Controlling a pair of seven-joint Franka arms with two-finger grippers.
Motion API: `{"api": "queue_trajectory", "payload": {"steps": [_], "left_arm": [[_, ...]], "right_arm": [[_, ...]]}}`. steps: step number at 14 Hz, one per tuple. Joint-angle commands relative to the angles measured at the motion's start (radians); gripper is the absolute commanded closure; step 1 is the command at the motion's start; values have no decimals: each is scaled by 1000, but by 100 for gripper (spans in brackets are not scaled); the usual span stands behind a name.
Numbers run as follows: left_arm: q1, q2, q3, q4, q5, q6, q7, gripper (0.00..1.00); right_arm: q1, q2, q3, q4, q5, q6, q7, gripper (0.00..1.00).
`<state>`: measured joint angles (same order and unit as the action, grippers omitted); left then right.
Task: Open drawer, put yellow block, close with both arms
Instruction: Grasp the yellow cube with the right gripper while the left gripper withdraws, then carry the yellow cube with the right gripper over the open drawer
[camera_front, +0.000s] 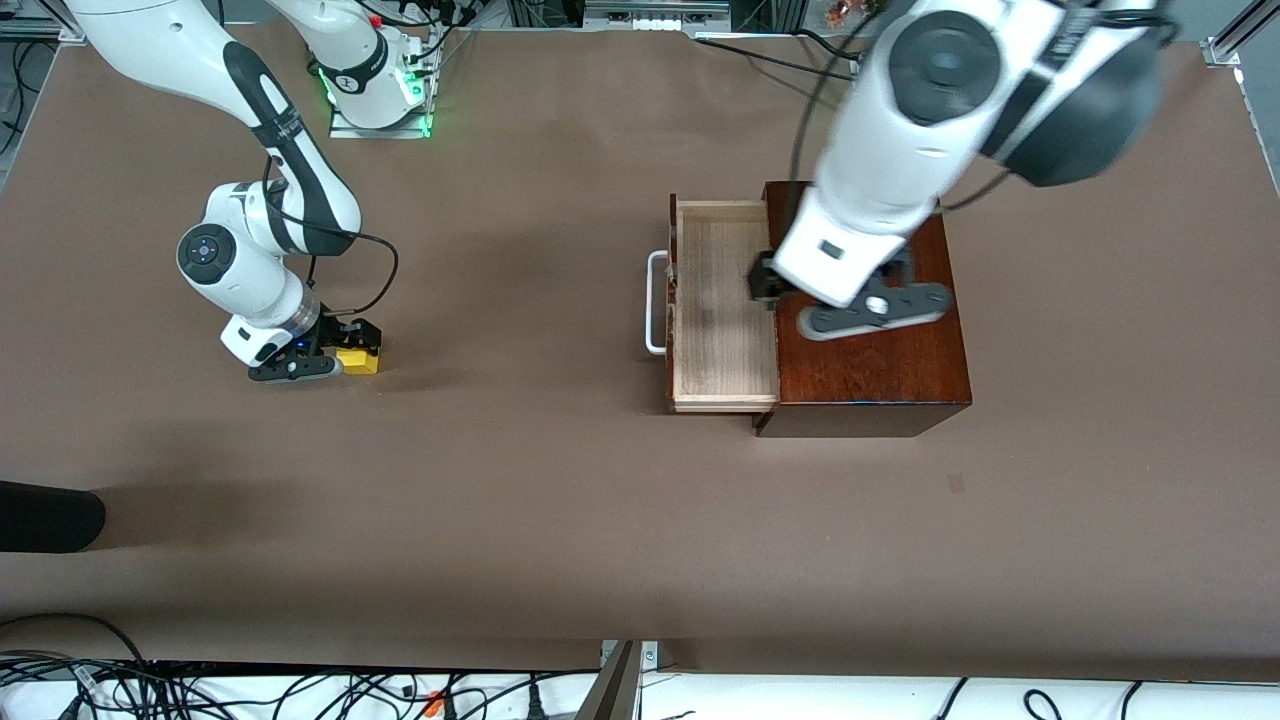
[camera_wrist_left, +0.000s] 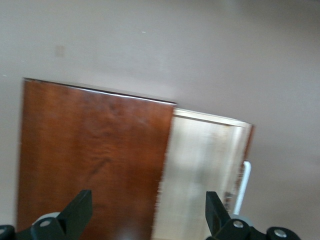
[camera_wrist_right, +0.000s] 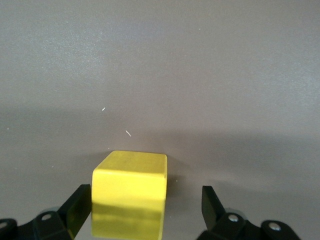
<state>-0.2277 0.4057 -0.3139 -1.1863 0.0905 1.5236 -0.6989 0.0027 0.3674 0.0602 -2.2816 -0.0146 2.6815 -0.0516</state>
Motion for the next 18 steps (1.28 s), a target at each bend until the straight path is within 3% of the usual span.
{"api": "queue_trajectory", "payload": {"steps": [1,4,6,11,13,15,18], "left_arm": [[126,-70,-11,-65,-69,-25,157,0],[209,-90,-10,-67,-86,-37,254,0],[222,-138,33,-120,-92,-30,355,0],[139,-301,258,-312,-143,21,565,0],[75,-332,359,-334,-144,20,613,0],[65,-361,380,-369,-143,23,651,0],[80,-380,380,-400,-141,59,687,0]], "right_arm": [[-4,1,7,-6,13,15,1,25],[-4,-4,6,-4,13,14,-5,49],[-4,-13,7,2,12,8,-13,67],[-4,-106,49,4,12,-73,-93,69],[-4,-177,116,5,12,-126,-97,69],[-4,-243,221,45,10,-228,-93,69],[8,-231,379,308,1,-550,-120,69]]}}
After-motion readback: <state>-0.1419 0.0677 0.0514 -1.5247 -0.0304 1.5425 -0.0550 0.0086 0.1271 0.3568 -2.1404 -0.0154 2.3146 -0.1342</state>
